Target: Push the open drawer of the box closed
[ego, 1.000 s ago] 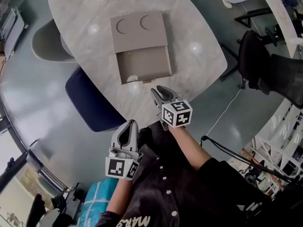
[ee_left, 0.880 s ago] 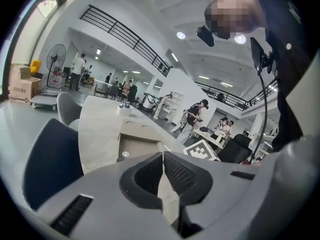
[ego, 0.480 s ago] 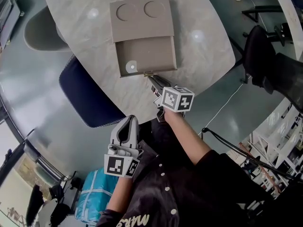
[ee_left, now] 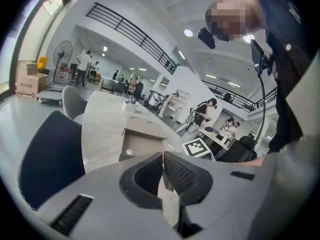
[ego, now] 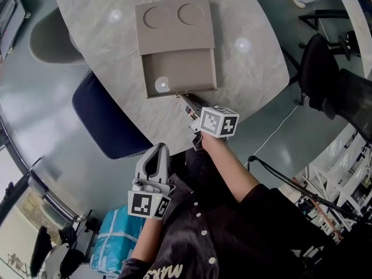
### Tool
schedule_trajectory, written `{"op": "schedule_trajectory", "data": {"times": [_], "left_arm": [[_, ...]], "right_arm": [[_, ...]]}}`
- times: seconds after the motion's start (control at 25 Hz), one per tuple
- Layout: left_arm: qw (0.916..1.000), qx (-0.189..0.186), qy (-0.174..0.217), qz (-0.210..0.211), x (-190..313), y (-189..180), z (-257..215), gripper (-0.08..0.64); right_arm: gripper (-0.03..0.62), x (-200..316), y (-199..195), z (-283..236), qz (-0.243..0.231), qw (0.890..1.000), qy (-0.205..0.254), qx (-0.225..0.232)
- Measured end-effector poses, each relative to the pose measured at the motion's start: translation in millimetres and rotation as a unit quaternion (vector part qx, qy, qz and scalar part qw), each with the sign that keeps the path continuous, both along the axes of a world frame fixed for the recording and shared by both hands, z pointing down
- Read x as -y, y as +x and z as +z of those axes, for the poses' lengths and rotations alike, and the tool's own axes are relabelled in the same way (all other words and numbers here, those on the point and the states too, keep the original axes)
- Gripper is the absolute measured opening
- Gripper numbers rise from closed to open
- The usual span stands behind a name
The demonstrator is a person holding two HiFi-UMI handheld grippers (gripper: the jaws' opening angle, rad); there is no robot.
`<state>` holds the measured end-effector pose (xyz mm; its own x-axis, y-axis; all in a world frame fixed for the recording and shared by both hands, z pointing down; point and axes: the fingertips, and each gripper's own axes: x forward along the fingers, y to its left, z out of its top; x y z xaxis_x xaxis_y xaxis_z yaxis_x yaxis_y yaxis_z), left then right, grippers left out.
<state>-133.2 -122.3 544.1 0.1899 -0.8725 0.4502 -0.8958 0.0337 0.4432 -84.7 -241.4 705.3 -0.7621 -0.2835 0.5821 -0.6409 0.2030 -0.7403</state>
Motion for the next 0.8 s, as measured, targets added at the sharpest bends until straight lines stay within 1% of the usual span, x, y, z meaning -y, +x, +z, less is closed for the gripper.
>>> {"op": "schedule_trajectory", "data": {"times": [0.32,0.8], "left_arm": [[0.9999,0.001,0.005,-0.009,6.1,-4.2,-4.4,0.018],[0.9997,0.003,0.002,-0.026,8.5,-9.4,-2.8,0.018]], "right_arm": [[0.078,2.9,-1.1,-8.0,0.002,1.0,-0.003,0.004],[0.078,30.1,-10.4,-7.4,-0.01,1.0,0.007,0.006]]}}
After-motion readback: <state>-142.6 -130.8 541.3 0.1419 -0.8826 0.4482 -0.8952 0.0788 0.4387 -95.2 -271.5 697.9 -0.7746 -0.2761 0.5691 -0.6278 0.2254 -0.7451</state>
